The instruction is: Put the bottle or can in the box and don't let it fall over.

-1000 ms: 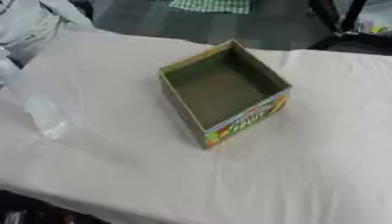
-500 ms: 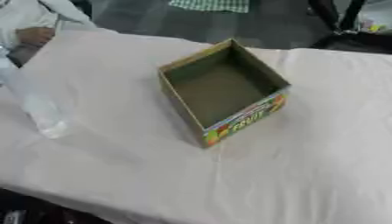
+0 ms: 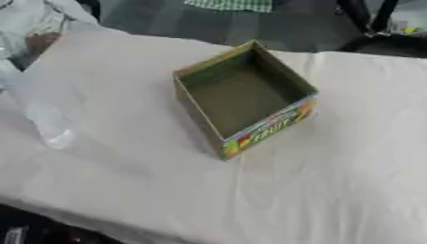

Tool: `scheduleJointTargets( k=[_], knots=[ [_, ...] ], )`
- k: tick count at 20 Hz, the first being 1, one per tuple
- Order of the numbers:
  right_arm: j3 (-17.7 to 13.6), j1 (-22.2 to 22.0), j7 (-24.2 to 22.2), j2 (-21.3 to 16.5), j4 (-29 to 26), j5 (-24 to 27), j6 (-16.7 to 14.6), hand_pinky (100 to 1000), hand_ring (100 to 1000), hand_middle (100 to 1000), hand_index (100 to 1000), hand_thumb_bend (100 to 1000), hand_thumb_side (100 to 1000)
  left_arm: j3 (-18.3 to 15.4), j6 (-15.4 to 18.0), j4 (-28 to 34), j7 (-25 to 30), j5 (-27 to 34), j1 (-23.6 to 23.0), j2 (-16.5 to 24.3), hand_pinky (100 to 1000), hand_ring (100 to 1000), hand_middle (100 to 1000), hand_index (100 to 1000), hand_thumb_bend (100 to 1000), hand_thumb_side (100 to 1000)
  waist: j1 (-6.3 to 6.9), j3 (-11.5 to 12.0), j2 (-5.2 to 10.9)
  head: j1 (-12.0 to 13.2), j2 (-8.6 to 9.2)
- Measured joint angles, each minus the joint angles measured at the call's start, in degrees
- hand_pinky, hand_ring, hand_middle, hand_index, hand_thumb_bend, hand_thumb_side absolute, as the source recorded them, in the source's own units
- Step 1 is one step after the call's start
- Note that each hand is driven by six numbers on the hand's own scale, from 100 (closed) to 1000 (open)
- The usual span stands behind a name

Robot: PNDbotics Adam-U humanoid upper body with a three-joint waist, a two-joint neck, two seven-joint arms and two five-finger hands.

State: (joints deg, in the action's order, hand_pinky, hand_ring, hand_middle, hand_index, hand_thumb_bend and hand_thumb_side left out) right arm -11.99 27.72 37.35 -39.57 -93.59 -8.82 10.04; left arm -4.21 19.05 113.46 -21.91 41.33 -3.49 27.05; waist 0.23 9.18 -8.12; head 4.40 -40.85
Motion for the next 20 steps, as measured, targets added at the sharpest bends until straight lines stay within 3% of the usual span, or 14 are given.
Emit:
scheduleJointTargets(
  k=[13, 20],
  knots=[
    [-0.31, -0.04, 0.13, -0.01, 0.23, 0.10, -0.12, 792, 723, 642, 838, 100, 690, -1.67, 0.10, 0.00, -3.07, 0.00, -2.05, -1.96, 634, 354, 246, 906, 762, 667, -0.10, 0.06, -0.41, 0.78, 1.17],
    [-0.31, -0.04, 0.13, -0.02, 0.56, 0.29, -0.12, 793, 723, 642, 838, 100, 692, -1.79, -2.23, 0.00, -4.28, 4.18, -2.09, -2.44, 617, 353, 245, 930, 766, 668, -0.16, 0.06, -0.53, 0.89, 1.19]
  ],
)
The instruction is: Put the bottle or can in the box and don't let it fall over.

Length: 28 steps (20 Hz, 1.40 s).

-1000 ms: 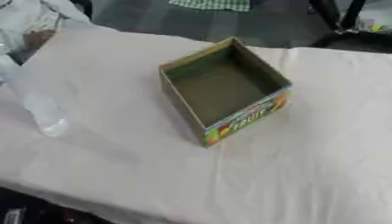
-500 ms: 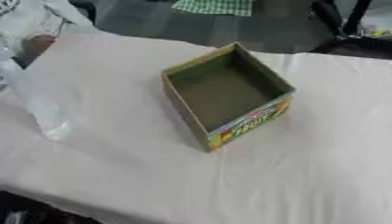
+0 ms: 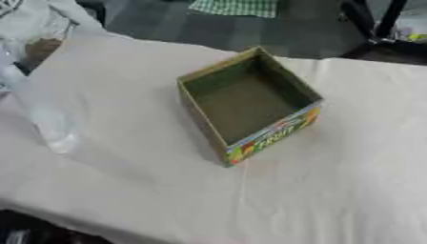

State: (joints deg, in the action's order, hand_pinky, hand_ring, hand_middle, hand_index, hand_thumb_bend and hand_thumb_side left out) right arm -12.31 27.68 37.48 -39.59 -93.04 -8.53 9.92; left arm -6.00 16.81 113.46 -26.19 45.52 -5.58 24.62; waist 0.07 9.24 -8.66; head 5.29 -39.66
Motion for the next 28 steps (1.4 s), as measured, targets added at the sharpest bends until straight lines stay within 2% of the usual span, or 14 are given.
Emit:
scheduleJointTargets(
  k=[10, 19, 28],
  knots=[
    [0.00, 0.00, 0.00, -0.01, 0.33, 0.02, 0.00, 793, 723, 643, 837, 100, 690, -1.65, -2.22, 0.00, -1.10, 6.23, 0.24, 0.00, 611, 352, 243, 935, 751, 675, -0.28, -0.07, -0.01, -0.26, 0.01],
    [0.00, 0.00, 0.07, -0.01, 0.38, 0.23, -0.07, 793, 723, 642, 837, 100, 690, -2.01, -3.91, 0.00, -2.52, 10.81, 3.30, -0.52, 608, 354, 244, 946, 737, 678, -0.52, -0.18, 0.00, -0.36, 0.01],
    [0.00, 0.01, 0.10, -0.01, 0.63, 0.24, -0.09, 793, 723, 642, 837, 100, 690, -2.00, -7.35, 0.00, -5.04, 14.23, 5.76, -0.64, 608, 358, 248, 986, 734, 678, -0.74, -0.33, 0.00, -0.30, 0.00]
  ],
)
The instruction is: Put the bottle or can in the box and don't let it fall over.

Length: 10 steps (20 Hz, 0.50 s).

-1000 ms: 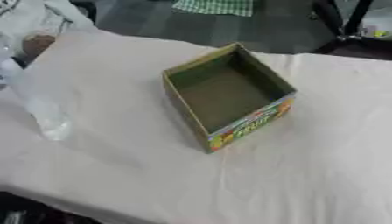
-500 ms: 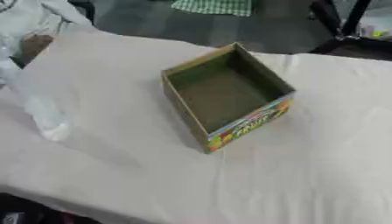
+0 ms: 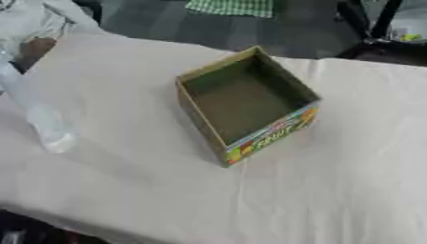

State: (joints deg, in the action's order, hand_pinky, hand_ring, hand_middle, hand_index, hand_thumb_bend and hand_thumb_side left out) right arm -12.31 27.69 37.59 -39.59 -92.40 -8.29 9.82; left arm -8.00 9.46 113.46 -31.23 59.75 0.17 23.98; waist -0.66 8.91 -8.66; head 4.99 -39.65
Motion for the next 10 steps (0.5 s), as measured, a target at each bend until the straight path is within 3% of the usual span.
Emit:
scheduleJointTargets(
  k=[10],
  knots=[
    [0.00, 0.00, 0.01, 0.00, 0.03, 0.00, -0.01, 793, 723, 642, 837, 100, 692, 0.00, -1.62, 0.00, -1.40, 1.27, 0.77, -0.29, 603, 358, 248, 1000, 727, 680, -0.14, -0.21, 0.00, 0.06, 0.00]
  ],
)
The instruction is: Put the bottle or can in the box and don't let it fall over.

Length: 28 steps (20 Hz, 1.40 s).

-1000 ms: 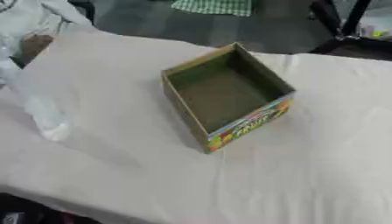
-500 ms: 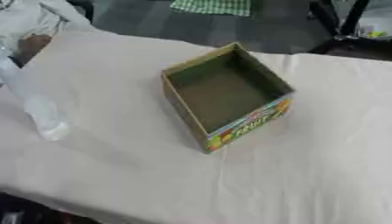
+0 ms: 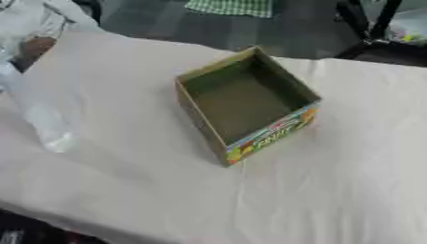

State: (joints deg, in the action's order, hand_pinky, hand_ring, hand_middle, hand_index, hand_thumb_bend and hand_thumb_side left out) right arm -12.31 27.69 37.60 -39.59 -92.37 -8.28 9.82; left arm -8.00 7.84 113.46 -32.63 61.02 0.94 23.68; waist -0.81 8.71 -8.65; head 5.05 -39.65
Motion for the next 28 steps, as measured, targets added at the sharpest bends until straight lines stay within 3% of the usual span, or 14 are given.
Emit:
scheduleJointTargets(
  k=[28],
  knots=[
    [0.04, 0.02, -0.09, 0.00, 0.38, 0.47, -0.09, 793, 722, 639, 835, 100, 703, 0.46, -8.83, -0.14, -6.22, 5.72, 5.30, 1.65, 593, 356, 245, 1000, 732, 685, 0.02, -0.41, -0.34, 0.40, -0.01]
  ],
)
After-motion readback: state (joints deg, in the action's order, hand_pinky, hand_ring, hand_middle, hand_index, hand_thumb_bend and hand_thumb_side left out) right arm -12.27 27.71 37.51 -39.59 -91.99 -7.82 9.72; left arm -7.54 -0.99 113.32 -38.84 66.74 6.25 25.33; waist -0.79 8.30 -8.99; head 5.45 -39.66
